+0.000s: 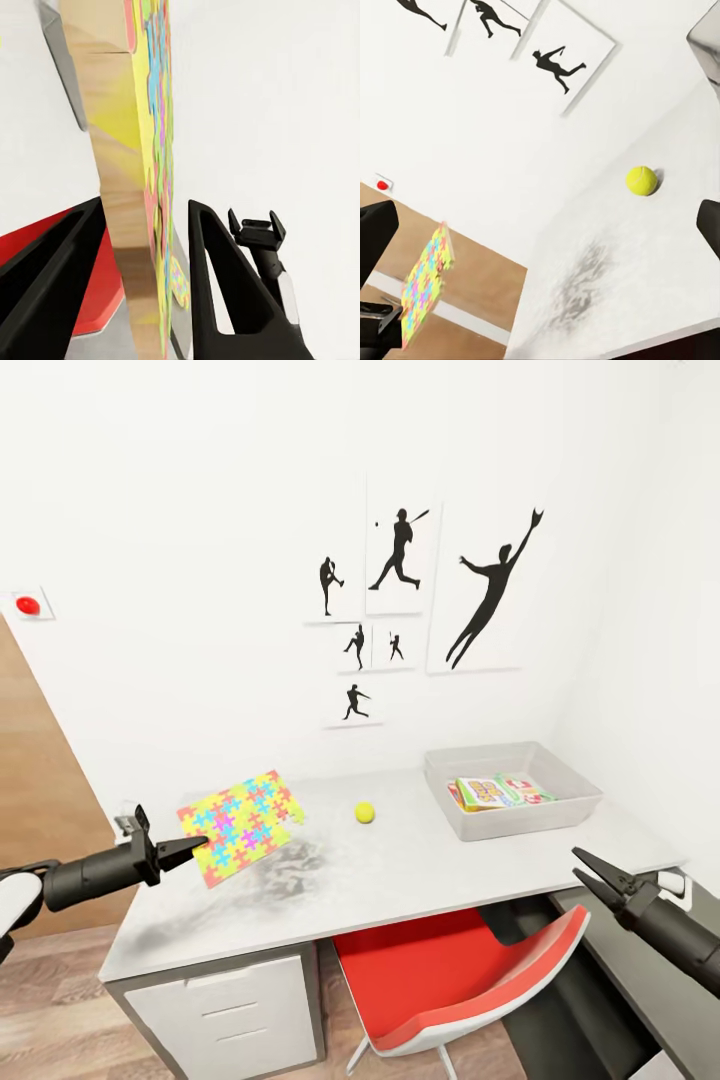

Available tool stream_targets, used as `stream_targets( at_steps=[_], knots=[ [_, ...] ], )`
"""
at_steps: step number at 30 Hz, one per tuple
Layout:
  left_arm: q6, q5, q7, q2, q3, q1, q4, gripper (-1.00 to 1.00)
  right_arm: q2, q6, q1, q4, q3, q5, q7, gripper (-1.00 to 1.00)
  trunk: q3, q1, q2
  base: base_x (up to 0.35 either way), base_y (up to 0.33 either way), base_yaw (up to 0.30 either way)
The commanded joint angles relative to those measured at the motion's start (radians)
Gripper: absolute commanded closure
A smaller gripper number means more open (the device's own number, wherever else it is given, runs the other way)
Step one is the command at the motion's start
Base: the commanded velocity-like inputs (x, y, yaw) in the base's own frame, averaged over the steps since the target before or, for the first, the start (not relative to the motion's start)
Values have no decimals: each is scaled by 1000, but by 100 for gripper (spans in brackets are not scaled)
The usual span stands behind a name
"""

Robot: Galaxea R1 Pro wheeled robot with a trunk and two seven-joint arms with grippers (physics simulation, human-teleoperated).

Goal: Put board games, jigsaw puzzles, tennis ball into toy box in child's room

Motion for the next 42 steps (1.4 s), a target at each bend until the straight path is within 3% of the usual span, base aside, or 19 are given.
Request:
stream_targets(
  at_steps=[1, 10, 18, 32, 39, 42],
  knots=[
    [2, -2, -5, -1, -2, -1, 5, 100, 1, 6, -1, 0, -2, 1, 3, -100, 2, -4, 6, 0, 0, 0],
    [2, -2, -2, -18, -5, -1, 5, 100, 12, 4, -1, 0, -23, 1, 27, -100, 30, -38, 69, 0, 0, 0],
    [2, -5, 0, -52, -17, -1, 5, 100, 8, 7, -1, 1, -40, 0, 31, -100, 55, -69, 125, 0, 0, 0],
    [2, -4, -1, -49, -18, -1, 5, 100, 0, 38, 0, 0, -46, 0, 23, -100, 94, -122, 223, 0, 0, 0],
    [2, -3, -3, -45, -18, -1, 6, 100, 1, 42, 0, 1, -82, -3, 31, -100, 106, -149, 272, 0, 0, -48],
    [2, -3, -4, -43, -18, -1, 6, 100, 1, 41, 0, 1, -85, -4, 32, -100, 104, -149, 272, 0, 0, -224]
  ],
)
